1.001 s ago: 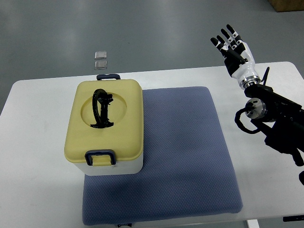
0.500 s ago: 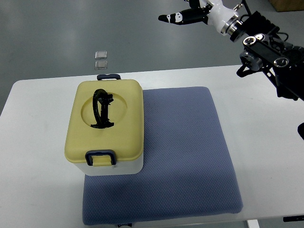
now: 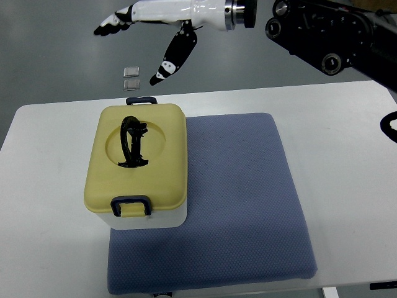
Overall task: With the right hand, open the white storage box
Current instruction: 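Swing the right hand over the box toward the black lid handle, then close the right hand's fingers around the black handle on the yellow lid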
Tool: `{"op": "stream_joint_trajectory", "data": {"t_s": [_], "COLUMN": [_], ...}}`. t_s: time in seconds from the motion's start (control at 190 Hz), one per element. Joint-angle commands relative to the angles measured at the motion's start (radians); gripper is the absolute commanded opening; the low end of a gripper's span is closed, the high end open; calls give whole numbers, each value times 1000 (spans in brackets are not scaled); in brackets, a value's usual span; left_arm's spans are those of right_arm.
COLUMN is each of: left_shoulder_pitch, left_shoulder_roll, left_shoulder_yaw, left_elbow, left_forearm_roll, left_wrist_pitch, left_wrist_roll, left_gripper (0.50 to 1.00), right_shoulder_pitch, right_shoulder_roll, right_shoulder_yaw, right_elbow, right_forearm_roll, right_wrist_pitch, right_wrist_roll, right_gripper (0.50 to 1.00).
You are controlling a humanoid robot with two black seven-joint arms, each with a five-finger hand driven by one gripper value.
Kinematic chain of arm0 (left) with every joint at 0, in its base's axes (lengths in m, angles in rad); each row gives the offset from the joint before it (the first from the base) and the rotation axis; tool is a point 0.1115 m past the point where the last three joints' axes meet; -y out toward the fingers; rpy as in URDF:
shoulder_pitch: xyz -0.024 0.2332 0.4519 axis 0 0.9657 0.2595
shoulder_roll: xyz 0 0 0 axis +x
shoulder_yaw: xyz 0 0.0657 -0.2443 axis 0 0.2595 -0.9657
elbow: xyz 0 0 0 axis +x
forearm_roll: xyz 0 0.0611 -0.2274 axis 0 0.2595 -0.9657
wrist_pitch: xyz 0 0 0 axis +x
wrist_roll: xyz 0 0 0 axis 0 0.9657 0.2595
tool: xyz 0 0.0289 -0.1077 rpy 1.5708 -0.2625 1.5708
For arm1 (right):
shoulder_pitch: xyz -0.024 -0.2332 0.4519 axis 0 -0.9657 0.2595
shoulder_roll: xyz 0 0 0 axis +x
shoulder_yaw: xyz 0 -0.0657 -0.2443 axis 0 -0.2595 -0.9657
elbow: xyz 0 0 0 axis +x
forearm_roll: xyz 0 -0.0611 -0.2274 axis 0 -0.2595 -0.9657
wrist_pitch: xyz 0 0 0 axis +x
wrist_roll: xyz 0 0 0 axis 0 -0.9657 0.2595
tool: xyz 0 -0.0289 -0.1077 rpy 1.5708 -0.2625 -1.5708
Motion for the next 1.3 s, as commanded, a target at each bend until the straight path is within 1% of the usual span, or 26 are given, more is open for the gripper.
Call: {"op": "stream_joint_trajectory", "data": {"t_s": [0.0,0.068,0.19,0.327,0.616,0.68,0.706,0.764,0.79,0.853,0.88,1.006,1.112,1.154,1.217,1.296], "left_shoulder_pitch": [0,0,0,-1,0,0,0,0,0,0,0,0,0,0,0,0], "left_shoulder_roll": [0,0,0,0,0,0,0,0,0,0,0,0,0,0,0,0], "left_shoulder_yaw": [0,0,0,0,0,0,0,0,0,0,0,0,0,0,0,0], "left_elbow": [0,0,0,0,0,0,0,0,0,0,0,0,0,0,0,0], "left_forearm_roll": [0,0,0,0,0,0,0,0,0,0,0,0,0,0,0,0], "left_wrist_pitch": [0,0,0,0,0,0,0,0,0,0,0,0,0,0,0,0], "left_wrist_roll": [0,0,0,0,0,0,0,0,0,0,0,0,0,0,0,0], "left_gripper": [1000,1000,1000,1000,1000,1000,1000,1000,1000,1000,1000,1000,1000,1000,1000,1000], "right_shoulder_pitch": [47,78,115,136,142,142,141,139,138,136,136,135,132,130,132,133], "right_shoulder_roll": [27,50,65,93,97,100,107,116,120,120,120,120,120,120,120,119], "right_shoulder_yaw": [-51,-87,-159,-191,-240,-246,-248,-248,-252,-279,-301,-340,-341,-340,-340,-340], "right_elbow": [24,33,64,159,168,170,168,167,165,165,165,164,157,154,150,148], "right_forearm_roll": [-87,-135,-193,-210,-322,-357,-377,-405,-415,-417,-417,-419,-419,-419,-419,-419], "right_wrist_pitch": [1,3,1,4,-4,-10,-11,-17,-28,-43,-51,-88,-92,-96,-103,-106], "right_wrist_roll": [4,15,15,15,15,15,15,15,15,15,15,15,15,15,15,15], "right_gripper": [919,919,919,917,909,895,872,854,830,815,799,776,756,725,693,682]}}
